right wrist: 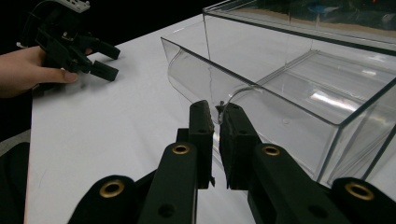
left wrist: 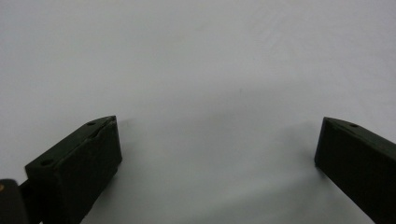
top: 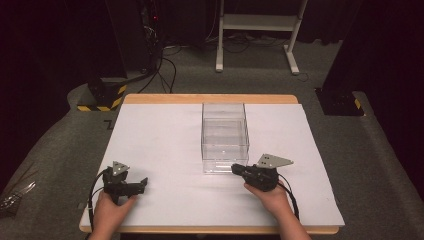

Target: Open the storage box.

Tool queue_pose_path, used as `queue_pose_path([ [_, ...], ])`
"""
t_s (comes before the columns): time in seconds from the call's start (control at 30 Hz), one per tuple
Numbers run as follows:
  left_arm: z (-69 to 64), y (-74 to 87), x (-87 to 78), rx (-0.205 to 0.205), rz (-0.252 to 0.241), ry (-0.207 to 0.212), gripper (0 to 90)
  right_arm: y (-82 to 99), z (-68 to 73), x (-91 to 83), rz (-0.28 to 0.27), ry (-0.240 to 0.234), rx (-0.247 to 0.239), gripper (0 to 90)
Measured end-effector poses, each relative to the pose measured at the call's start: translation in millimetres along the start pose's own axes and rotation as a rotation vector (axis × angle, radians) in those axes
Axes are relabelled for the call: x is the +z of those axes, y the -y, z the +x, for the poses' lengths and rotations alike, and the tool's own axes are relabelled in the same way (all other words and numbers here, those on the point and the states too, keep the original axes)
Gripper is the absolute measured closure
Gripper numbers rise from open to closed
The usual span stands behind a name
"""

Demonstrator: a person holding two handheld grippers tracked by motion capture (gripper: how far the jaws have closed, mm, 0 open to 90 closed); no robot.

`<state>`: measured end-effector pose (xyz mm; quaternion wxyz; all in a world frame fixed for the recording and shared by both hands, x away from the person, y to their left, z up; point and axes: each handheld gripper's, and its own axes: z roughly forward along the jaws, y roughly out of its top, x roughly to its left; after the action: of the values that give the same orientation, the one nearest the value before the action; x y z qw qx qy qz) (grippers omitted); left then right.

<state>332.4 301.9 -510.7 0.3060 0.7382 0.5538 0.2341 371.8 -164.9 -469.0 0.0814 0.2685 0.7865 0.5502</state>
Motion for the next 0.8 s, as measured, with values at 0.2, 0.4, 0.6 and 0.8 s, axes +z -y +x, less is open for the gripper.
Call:
queue_pose_path([
  [0.2,0.0,0.0,0.0,0.001,0.000,0.000,0.6,1.7,4.2,-2.8,0.003,-0.001,-0.008,83.8],
  [0.4,0.0,0.0,0.0,0.001,-0.001,0.000,0.6,4.8,10.6,-6.6,0.003,-0.003,-0.010,84.0],
  [0.6,0.0,0.0,0.0,0.000,0.000,0.000,0.6,8.3,17.4,-10.8,0.003,-0.008,-0.011,84.2],
  [0.8,0.0,0.0,0.0,0.001,-0.001,0.000,0.6,11.0,24.4,-15.3,0.008,-0.018,-0.017,84.4],
])
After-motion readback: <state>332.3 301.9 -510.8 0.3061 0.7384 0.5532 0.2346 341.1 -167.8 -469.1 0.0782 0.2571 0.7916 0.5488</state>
